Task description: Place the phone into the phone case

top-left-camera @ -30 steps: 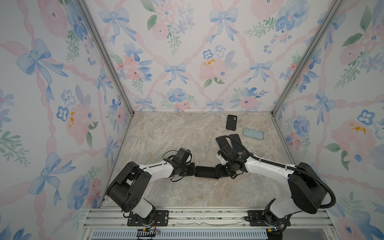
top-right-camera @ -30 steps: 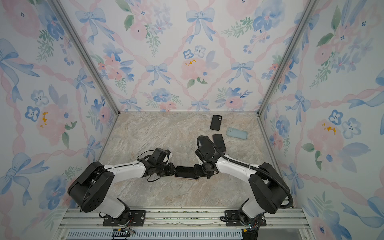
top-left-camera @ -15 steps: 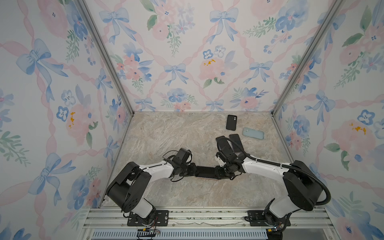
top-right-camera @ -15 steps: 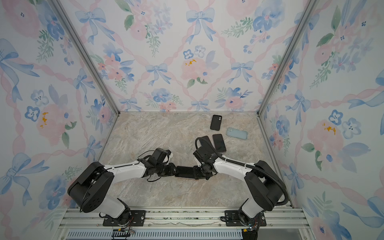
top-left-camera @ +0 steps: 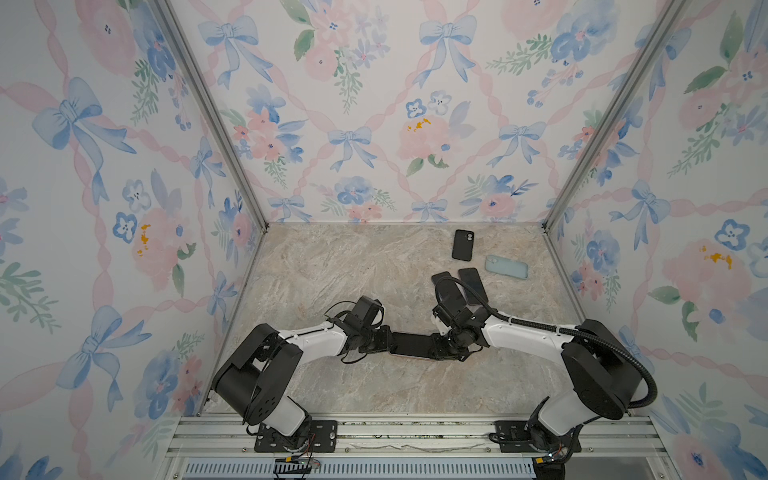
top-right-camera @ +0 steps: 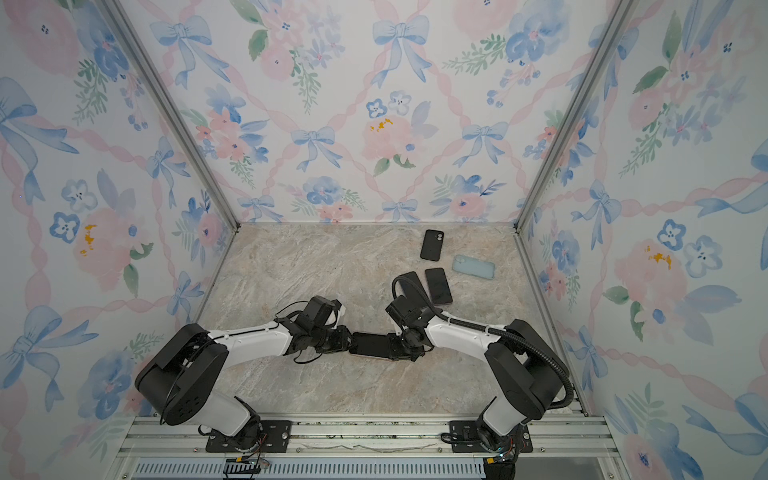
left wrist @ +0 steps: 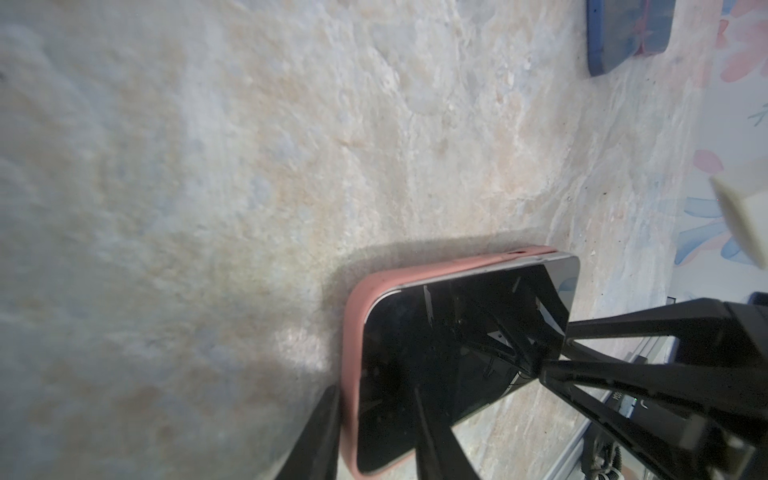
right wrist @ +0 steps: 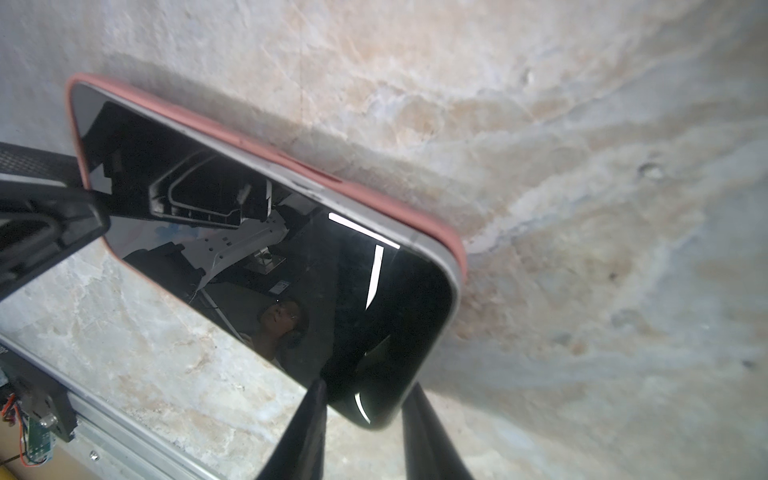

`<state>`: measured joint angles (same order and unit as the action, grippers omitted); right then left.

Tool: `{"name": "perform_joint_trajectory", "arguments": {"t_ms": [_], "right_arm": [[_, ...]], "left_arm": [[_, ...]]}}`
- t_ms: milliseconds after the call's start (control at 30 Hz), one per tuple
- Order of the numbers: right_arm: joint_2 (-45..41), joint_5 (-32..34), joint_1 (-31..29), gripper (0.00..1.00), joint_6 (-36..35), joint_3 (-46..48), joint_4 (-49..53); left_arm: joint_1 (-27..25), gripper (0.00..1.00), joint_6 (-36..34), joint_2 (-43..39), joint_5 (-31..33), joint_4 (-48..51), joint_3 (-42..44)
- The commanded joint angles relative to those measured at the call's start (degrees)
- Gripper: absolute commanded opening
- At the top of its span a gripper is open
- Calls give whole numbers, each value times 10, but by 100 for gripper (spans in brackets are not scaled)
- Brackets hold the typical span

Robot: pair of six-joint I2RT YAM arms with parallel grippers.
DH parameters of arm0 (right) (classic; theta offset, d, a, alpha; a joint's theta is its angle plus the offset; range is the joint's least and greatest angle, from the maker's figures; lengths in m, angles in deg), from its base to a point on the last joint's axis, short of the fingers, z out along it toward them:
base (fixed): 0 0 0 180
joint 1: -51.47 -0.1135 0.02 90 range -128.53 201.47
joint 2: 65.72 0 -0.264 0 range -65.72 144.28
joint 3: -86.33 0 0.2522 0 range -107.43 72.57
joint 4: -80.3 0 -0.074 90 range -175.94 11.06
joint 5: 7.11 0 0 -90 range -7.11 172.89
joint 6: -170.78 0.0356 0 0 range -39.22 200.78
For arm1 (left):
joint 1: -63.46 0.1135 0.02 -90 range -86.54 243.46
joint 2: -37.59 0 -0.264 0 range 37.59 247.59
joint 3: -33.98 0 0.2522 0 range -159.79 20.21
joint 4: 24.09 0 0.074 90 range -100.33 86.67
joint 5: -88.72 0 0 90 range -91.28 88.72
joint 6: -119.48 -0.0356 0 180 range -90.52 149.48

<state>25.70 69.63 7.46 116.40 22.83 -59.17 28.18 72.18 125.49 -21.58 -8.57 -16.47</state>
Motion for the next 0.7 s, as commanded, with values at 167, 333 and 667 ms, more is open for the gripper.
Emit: {"name": "perform_joint_trajectory", "arguments": {"t_ms": [167, 333, 667], "right_arm": [[31, -57, -40, 28, 21, 0, -85], [4, -28, -30, 34, 6, 0, -35], [-85, 25, 32, 53, -92, -15, 49]], "left_arm": [[-19, 30, 7, 15, -38, 3, 14], [-8, 36, 3, -5, -32, 11, 30], [19, 65, -3, -78, -3, 62, 61]]}}
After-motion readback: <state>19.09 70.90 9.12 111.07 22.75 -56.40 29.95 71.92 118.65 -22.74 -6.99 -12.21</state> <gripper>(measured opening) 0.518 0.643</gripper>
